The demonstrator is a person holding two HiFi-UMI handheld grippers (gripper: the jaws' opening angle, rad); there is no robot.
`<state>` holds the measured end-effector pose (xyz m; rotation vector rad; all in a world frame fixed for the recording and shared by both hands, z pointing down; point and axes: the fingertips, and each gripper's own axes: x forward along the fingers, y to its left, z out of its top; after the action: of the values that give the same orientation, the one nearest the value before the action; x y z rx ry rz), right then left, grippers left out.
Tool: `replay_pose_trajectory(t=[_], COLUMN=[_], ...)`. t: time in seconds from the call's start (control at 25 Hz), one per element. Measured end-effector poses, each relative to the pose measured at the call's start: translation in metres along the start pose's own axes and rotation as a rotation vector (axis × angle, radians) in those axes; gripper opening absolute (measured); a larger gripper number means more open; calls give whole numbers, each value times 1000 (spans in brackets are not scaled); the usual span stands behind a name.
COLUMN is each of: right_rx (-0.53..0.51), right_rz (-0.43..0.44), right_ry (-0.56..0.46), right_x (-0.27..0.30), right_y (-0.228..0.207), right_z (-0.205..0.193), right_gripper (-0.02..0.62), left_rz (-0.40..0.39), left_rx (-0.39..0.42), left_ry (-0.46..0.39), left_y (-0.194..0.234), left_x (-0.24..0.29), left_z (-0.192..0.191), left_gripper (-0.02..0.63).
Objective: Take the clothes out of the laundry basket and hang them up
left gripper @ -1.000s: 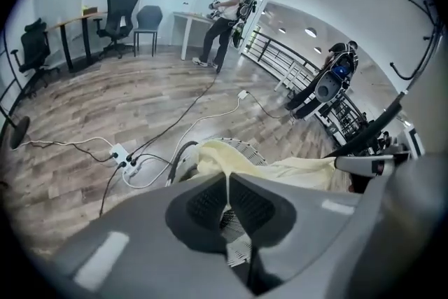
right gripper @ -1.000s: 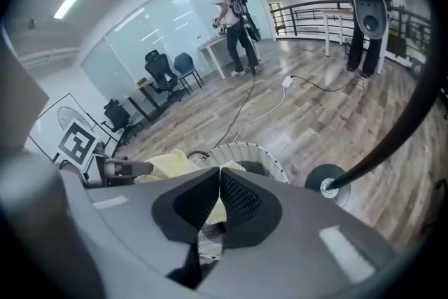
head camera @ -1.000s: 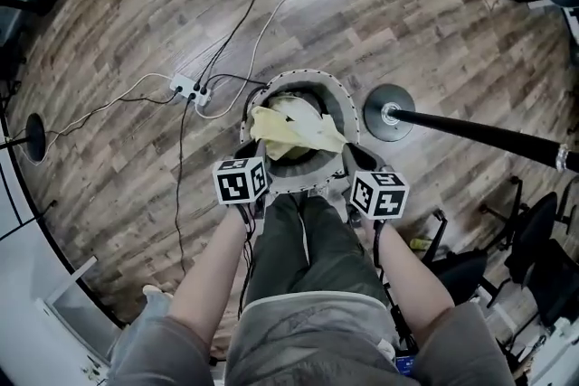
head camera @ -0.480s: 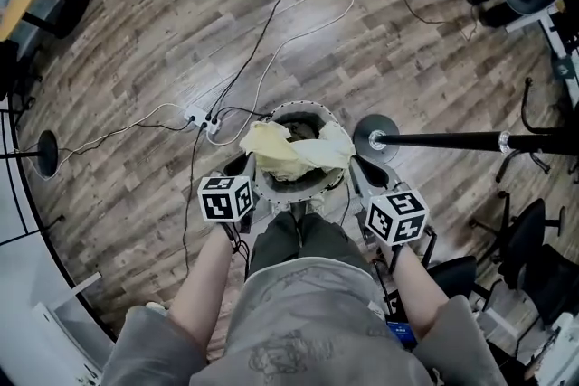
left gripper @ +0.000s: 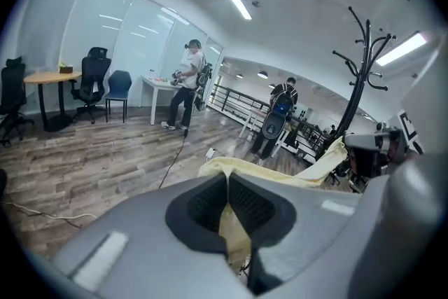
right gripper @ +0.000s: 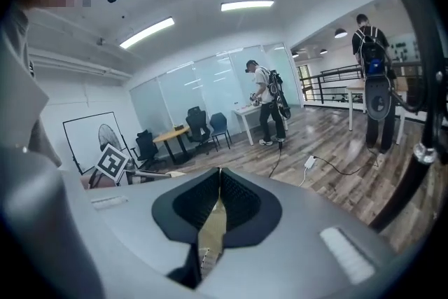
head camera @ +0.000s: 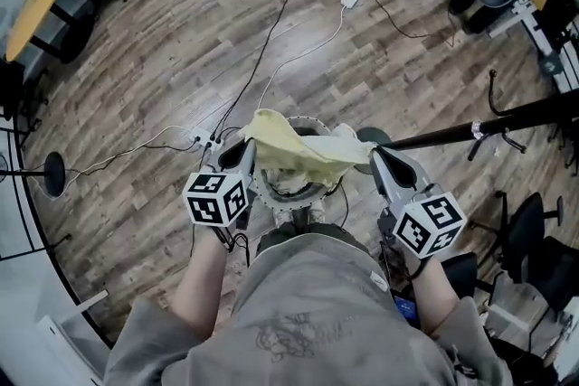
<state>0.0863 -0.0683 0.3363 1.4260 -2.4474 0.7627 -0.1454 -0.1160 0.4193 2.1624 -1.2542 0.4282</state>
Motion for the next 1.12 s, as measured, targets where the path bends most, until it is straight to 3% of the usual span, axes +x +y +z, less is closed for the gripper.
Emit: replay_pose_trajectory(t=[0.24, 0.52, 0.8, 1.12], right_rx=[-52, -129, -113, -112], right_rz=[18, 15, -54, -174], right_ry=[-101, -190, -237, -373], right_x=[-35, -75, -104, -158], right_y=[24, 47, 34, 2], right_z=[41, 76, 86, 116], right_gripper=[35, 35, 34, 34], left_rz=[-60, -98, -160, -336], left_rx=[89, 138, 262, 264], left_ry=[-100, -172, -159, -223], left_y=[-31, -59, -95, -161], left_x=[-33, -65, -65, -47], left_z=[55, 87, 102, 137], left_gripper=[14, 14, 14, 14])
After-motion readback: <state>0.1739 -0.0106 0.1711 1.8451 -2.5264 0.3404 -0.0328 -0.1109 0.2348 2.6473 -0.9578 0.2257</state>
